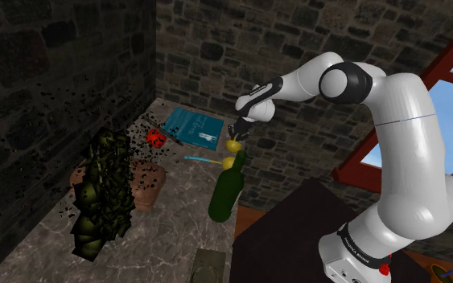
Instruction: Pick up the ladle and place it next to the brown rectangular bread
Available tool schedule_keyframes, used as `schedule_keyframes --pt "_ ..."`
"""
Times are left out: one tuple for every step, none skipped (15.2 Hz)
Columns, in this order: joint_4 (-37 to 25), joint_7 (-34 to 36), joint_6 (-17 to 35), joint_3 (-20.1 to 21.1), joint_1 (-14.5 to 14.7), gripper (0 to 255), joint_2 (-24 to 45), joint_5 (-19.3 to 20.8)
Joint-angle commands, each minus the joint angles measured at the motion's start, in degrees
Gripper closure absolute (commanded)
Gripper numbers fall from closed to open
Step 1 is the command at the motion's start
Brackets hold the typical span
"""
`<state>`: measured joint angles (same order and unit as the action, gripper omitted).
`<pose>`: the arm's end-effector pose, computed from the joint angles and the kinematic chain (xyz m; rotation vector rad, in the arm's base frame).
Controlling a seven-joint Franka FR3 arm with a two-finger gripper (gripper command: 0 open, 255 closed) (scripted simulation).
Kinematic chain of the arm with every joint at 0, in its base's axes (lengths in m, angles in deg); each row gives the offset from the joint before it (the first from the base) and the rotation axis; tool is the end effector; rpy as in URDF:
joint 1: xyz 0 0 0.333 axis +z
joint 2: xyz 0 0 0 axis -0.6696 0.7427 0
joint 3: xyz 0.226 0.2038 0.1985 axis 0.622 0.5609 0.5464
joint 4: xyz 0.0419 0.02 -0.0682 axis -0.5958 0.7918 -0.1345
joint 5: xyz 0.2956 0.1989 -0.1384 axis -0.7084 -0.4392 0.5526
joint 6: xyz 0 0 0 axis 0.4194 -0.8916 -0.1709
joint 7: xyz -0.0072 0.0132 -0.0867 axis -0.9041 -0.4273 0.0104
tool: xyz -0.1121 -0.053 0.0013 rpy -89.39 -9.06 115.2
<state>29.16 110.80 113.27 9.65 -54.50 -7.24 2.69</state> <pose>0.6799 -0.1476 0.1182 -2.6904 1.2313 0.0073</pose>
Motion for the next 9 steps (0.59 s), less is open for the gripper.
schedule_keyframes --pt "0.03 0.04 0.06 0.01 0.06 255 0.05 -0.01" --pt "0.37 0.15 -0.29 -0.06 0.10 255 -0.63 0.05" --pt "0.70 0.27 -0.64 -0.14 0.15 255 -1.32 0.11" --pt "1.02 0.38 -1.00 -0.22 0.20 255 -2.00 0.17" --pt "1.29 0.51 -1.38 -0.31 0.25 255 -2.66 0.24" --pt "1.57 0.63 -1.76 -0.39 0.30 255 -3.32 0.31" --pt "1.84 0.75 -2.15 -0.47 0.35 255 -3.98 0.38" --pt "2.12 0.87 -2.53 -0.55 0.40 255 -4.64 0.45" --pt "2.33 1.00 -2.94 -0.64 0.45 255 -5.27 0.54"
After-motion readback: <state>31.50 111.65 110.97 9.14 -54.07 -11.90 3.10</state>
